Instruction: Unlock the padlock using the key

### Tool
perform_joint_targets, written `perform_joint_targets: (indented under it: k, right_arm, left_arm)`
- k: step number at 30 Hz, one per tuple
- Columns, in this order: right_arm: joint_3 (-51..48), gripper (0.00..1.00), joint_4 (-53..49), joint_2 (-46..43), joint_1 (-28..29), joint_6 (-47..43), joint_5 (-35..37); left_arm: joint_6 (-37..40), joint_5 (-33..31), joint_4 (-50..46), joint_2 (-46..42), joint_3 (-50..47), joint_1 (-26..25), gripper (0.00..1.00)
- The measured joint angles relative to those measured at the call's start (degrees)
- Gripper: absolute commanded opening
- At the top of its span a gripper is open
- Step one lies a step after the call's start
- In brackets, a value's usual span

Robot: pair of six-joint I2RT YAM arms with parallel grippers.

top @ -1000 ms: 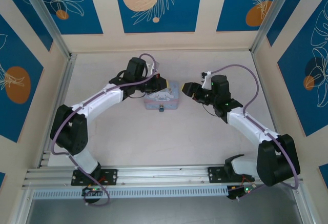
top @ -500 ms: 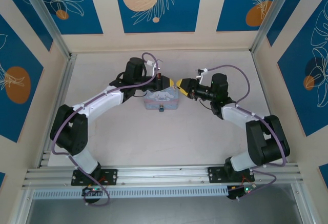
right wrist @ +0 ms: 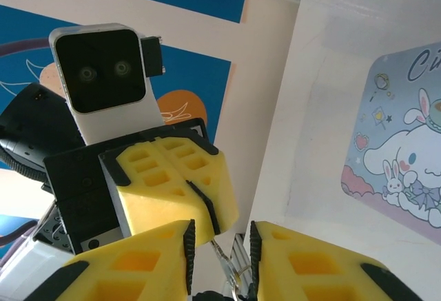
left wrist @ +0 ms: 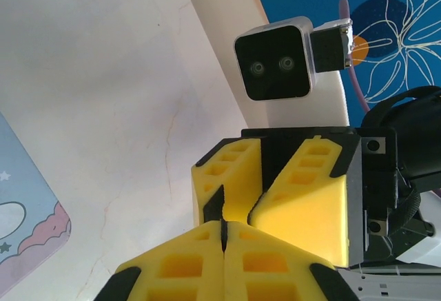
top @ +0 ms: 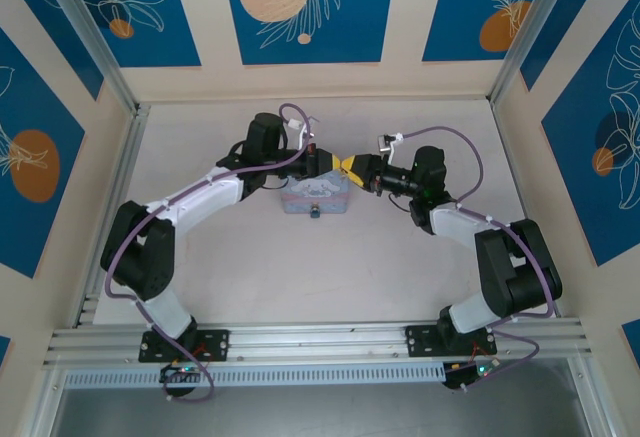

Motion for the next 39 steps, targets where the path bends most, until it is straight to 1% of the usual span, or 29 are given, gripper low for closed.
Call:
perform_joint_targets:
  k: [11,20,24,28,31,32,33,34,35,36,38,39]
  right_arm:
    - [-0.85,0.23,0.98,0.24,0.72,0.0,-0.35]
    - [-2.51,0.21,1.49,0.24,0.83,-0.02,-0.37]
    - [-2.62,0.13,1.75,0.24,0.83,-0.02,-0.37]
    - [-2.62,0.0,2.36,0.24,0.83,0.0,-0.59]
    - [-2.71,0.0,2.62,0.24,0.81,0.0,-0.74]
    - [-2.73,0.0,2.62,0.24,0.81,0.0,-0.74]
    - [-2.73,0.0,2.54,0.22,0.81,-0.02,-0.74]
    - [-2.73,0.0,2.16,0.15,0.81,-0.15,-0.63]
    - [-2.73,0.0,1.2,-0.13,0.83,-0.52,-0.33]
    - [-2.84,0.0,-0.59,-0.72,0.83,-1.27,0.15]
    - [-2.95,0.0,-7.69,-3.48,1.2,-4.87,2.86]
    - [-2.8,0.0,-11.85,-5.4,1.62,-7.26,5.05]
  left_arm:
    - [-0.37,-0.02,-0.11,0.17,0.0,0.0,0.0]
    - [-0.37,-0.09,-0.22,0.26,0.0,0.0,0.0]
    - [-0.37,-0.37,-0.26,0.26,0.0,0.0,0.0]
    - [-0.39,-1.49,-0.33,0.28,0.0,0.04,0.0]
    - [-0.42,-1.68,-0.33,0.28,0.0,0.04,0.0]
    - [-0.57,-1.75,-0.44,0.33,0.0,0.04,0.06]
    - [-0.74,-1.81,-0.48,0.37,0.0,0.04,0.17]
    - [-1.09,-2.01,-0.7,0.48,0.0,0.04,0.32]
    - [-1.49,-2.51,-1.09,0.52,0.02,0.02,0.42]
    - [-1.86,-3.04,-1.4,0.55,0.02,0.02,0.46]
    - [-3.06,-4.35,-2.29,0.55,0.04,0.04,0.57]
    - [-3.78,-4.9,-2.58,0.52,0.04,0.13,0.58]
